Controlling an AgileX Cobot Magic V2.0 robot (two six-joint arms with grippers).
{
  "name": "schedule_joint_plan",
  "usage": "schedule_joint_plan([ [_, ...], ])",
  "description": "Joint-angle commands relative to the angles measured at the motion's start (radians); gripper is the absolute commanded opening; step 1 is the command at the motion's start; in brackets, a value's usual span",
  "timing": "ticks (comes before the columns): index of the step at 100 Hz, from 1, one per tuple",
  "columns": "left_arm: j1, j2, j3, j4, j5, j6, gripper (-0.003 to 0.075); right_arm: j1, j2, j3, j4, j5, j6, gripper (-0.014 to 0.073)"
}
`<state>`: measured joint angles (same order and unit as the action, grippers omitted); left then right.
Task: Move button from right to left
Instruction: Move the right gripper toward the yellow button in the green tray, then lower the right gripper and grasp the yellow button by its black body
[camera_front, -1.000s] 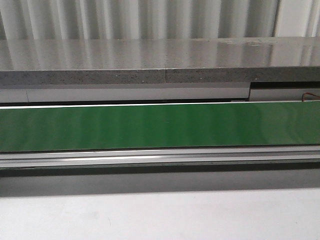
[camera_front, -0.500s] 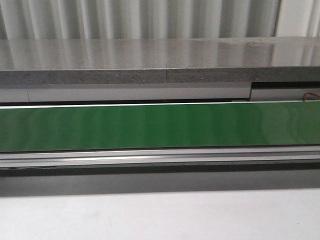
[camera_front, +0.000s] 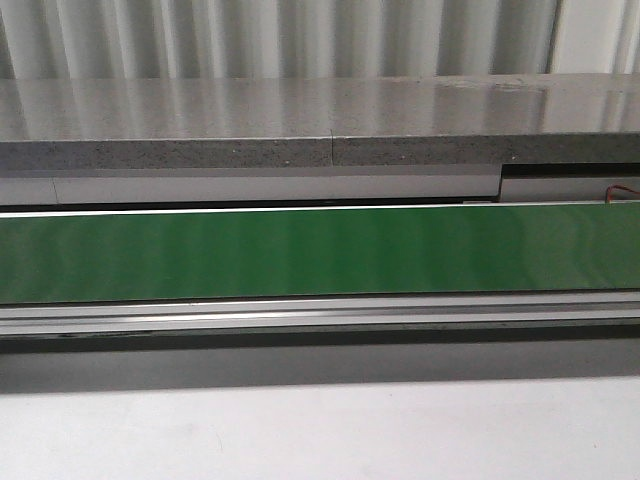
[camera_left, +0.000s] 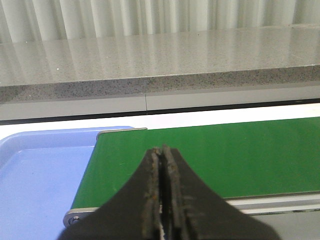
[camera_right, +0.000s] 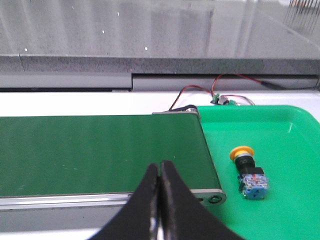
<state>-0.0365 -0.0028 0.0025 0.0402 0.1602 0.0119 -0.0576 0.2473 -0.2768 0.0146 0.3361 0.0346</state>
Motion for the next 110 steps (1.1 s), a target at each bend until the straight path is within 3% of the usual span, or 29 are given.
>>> schedule_joint_plan([
  [1, -0.001, -0.034, 0.041, -0.008, -0.075, -0.012, -0.0020, -0.006, 0.104, -0.096, -0.001, -0.031, -0.009, -0.0065],
  [36, -0.001, -0.034, 0.041, -0.008, -0.075, -0.012, -0.0020, -0.006, 0.481, -0.338, -0.001, 0.185, -0.009, -0.0043],
  [45, -0.001, -0.034, 0.041, -0.008, -0.075, -0.012, -0.0020, -0.006, 0.558, -0.386, -0.001, 0.242, -0.009, 0.0065],
  [62, -0.001, -0.034, 0.041, -0.008, -0.075, -0.012, -0.0020, -0.006, 0.671, -0.462, -0.001, 0.323, -0.009, 0.0412],
  [72, -0.001, -0.034, 0.041, -0.008, -0.075, -0.012, -0.0020, -0.006, 0.712, -0.496, -0.001, 0.353, -0.009, 0.0528],
  [93, -0.001, -0.034, 0.041, -0.008, -0.075, -0.012, -0.0020, -0.033, 0.776, -0.570, -0.015, 0.420, -0.009, 0.0530],
  [110, -0.001, -0.034, 0.041, -0.008, -0.075, -0.012, -0.0020, -0.146, 0.830, -0.625, -0.015, 0.461, -0.009, 0.0530],
])
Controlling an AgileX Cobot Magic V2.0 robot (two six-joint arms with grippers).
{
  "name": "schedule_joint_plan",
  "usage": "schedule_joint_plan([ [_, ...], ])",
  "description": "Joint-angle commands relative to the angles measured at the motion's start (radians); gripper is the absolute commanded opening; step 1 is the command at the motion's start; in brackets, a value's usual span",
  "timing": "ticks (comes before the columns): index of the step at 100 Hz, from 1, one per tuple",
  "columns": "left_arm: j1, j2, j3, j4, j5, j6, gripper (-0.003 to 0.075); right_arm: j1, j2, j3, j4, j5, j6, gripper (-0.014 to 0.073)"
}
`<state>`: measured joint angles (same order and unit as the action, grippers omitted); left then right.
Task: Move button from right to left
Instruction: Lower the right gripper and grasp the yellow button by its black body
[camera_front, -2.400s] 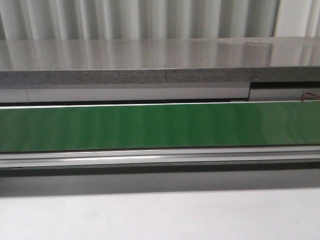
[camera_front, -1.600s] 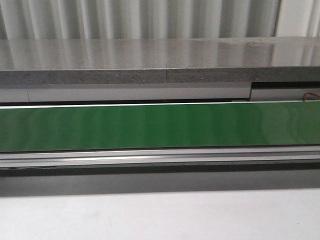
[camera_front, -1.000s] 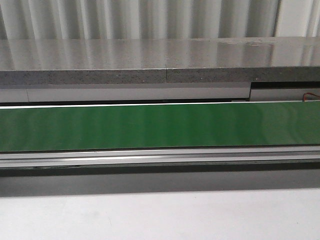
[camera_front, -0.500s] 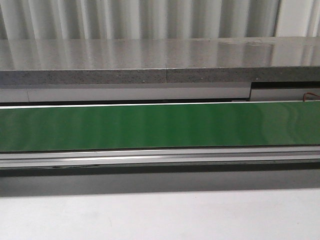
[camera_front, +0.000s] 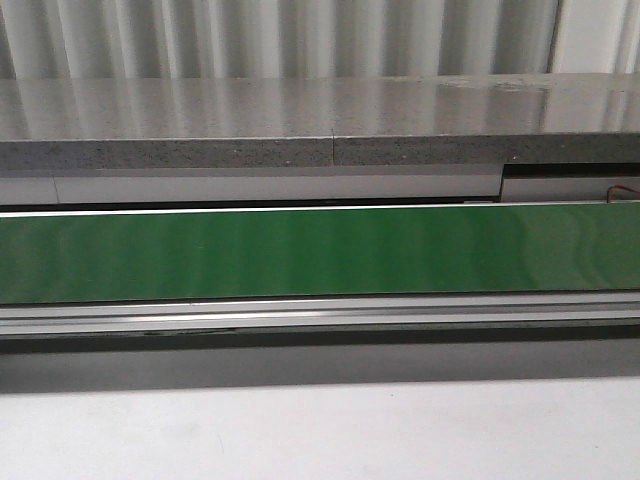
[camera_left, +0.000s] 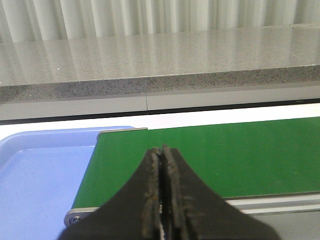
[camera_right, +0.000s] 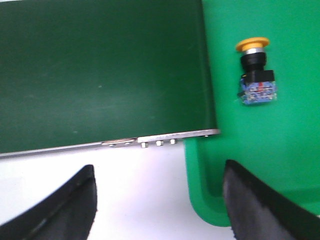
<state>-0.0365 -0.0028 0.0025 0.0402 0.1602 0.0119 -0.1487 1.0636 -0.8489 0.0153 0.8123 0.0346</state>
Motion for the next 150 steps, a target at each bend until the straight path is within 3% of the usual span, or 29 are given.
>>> schedule_joint_plan([
  [1, -0.001, -0.034, 0.041, -0.008, -0.075, -0.012, -0.0020, -0.066, 0.015, -0.057, -0.021, -0.014, -0.009, 0.0530],
  [24, -0.001, -0.034, 0.041, -0.008, -0.075, -0.012, -0.0020, -0.238, 0.128, -0.103, -0.032, -0.012, -0.009, 0.0530],
  [38, -0.001, -0.034, 0.041, -0.008, -0.075, -0.012, -0.0020, -0.291, 0.240, -0.144, -0.032, -0.009, -0.009, 0.0530],
  [86, -0.001, -0.034, 0.041, -0.008, -0.075, -0.012, -0.0020, -0.297, 0.593, -0.347, -0.032, 0.074, -0.059, 0.0530],
  [104, -0.001, -0.034, 0.041, -0.008, -0.075, -0.012, -0.0020, -0.297, 0.677, -0.395, -0.032, 0.072, -0.122, 0.0530],
  [150, -0.001, -0.034, 0.041, -0.008, -0.075, -0.012, -0.0020, -0.297, 0.840, -0.493, -0.032, 0.043, -0.126, 0.0522],
])
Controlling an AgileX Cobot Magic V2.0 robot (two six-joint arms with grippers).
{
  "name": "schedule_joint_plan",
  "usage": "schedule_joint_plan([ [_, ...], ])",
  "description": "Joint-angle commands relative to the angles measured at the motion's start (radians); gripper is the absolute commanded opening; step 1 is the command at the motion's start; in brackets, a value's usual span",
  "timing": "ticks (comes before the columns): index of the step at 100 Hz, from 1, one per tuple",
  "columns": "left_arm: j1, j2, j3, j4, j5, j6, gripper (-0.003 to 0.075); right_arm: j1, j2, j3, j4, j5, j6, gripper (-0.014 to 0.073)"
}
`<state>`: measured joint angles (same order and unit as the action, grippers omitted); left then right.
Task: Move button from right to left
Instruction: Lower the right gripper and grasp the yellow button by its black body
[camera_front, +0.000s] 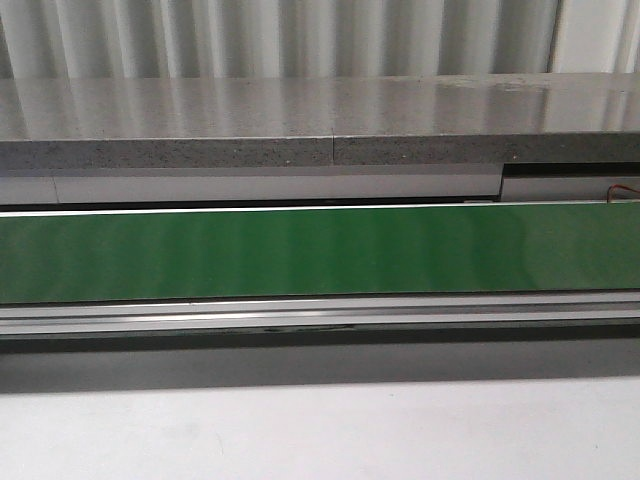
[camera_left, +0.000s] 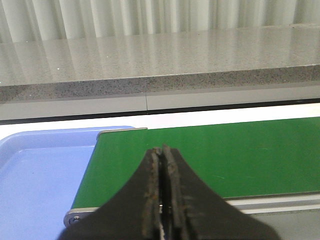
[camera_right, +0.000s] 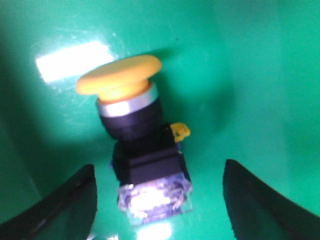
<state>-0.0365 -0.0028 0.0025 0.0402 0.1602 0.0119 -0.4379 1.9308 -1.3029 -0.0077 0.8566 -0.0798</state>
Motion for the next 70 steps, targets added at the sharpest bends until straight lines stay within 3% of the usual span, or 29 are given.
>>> schedule_joint_plan([
  [1, -0.001, -0.034, 0.041, -0.008, -0.075, -0.012, -0.0020, -0.007, -0.026, -0.040, -0.009, -0.001, -0.011, 0.0519],
  [9, -0.001, -0.034, 0.041, -0.008, -0.075, -0.012, -0.0020, -0.007, -0.021, -0.040, -0.009, 0.000, -0.011, 0.0430],
  [19, -0.001, -0.034, 0.041, -0.008, -0.075, -0.012, -0.0020, -0.007, -0.021, -0.040, -0.009, -0.005, -0.011, 0.0232],
  [26, -0.001, -0.034, 0.041, -0.008, -0.075, -0.012, -0.0020, -0.007, -0.021, -0.040, -0.009, -0.013, -0.011, 0.0150],
  [70, -0.001, -0.034, 0.041, -0.008, -0.075, -0.012, -0.0020, -0.007, -0.143, -0.040, 0.008, 0.003, -0.007, 0.0146],
])
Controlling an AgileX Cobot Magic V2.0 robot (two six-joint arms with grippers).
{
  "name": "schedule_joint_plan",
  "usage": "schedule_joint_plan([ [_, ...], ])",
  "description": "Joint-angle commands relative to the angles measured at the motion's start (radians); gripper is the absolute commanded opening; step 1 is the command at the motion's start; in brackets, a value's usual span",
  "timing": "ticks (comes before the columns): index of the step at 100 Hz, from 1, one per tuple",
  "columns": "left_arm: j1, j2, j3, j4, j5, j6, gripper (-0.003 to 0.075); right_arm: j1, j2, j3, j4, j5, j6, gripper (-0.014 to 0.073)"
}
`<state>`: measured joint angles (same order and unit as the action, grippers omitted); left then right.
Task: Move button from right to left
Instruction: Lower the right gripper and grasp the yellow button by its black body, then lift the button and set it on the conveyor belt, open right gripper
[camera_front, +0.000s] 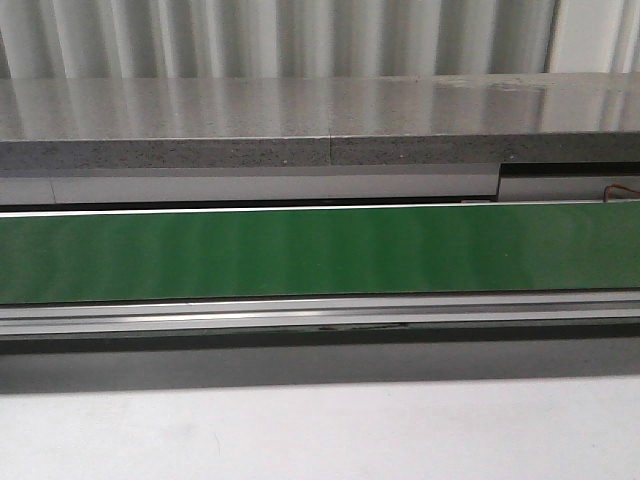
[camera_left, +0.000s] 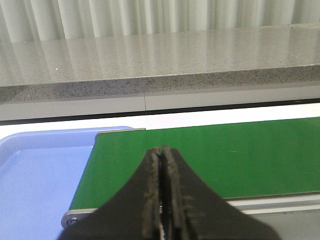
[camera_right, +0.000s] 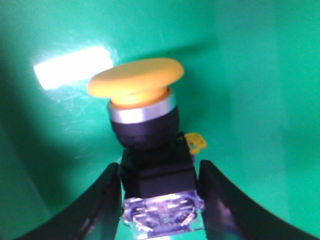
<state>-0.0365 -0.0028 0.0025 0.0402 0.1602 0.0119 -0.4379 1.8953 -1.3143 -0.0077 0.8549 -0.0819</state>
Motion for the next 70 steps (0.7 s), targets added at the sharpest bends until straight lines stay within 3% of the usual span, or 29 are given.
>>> schedule_joint_plan([
  [1, -0.001, -0.034, 0.041, -0.008, -0.075, -0.012, -0.0020, -0.007, -0.116, -0.029, 0.008, 0.006, -0.005, 0.0146],
  [34, -0.001, -0.034, 0.041, -0.008, -0.075, -0.012, -0.0020, 0.033, -0.317, -0.029, 0.049, 0.161, 0.004, 0.0146],
  [70, -0.001, -0.034, 0.041, -0.008, -0.075, -0.012, -0.0020, 0.264, -0.375, -0.023, 0.074, 0.283, 0.095, 0.0146],
])
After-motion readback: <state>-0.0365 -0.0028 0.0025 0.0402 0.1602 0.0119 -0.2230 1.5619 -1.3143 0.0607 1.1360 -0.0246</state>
